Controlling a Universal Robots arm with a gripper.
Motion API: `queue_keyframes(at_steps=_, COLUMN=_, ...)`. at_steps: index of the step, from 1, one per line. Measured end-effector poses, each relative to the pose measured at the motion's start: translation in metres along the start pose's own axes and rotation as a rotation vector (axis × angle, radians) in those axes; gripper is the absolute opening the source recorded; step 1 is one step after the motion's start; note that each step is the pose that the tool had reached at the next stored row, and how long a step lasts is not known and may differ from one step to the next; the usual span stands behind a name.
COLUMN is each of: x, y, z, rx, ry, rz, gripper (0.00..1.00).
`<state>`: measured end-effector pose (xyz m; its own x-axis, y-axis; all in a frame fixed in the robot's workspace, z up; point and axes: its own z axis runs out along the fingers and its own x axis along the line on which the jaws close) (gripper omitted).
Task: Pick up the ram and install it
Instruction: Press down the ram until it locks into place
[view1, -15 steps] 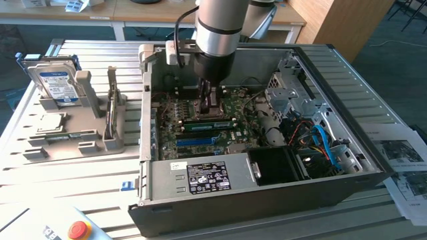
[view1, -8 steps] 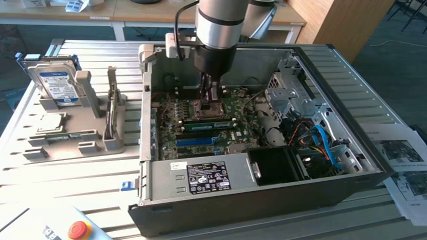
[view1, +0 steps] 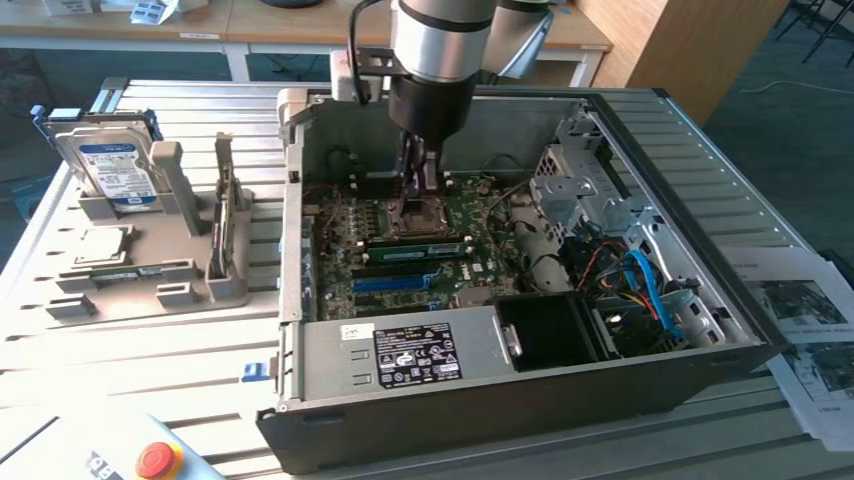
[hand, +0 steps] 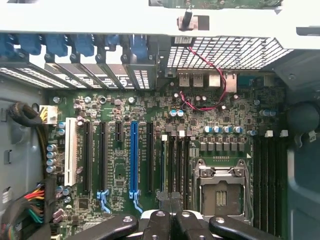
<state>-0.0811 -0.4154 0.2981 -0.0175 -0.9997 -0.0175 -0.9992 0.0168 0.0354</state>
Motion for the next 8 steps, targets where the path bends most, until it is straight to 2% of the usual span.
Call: queue_keyframes(at_steps=8, x=-0.0003, y=0.0004, z=-0.0105, rx=0.0002, ry=0.0072, rz=0.0, gripper=0.1)
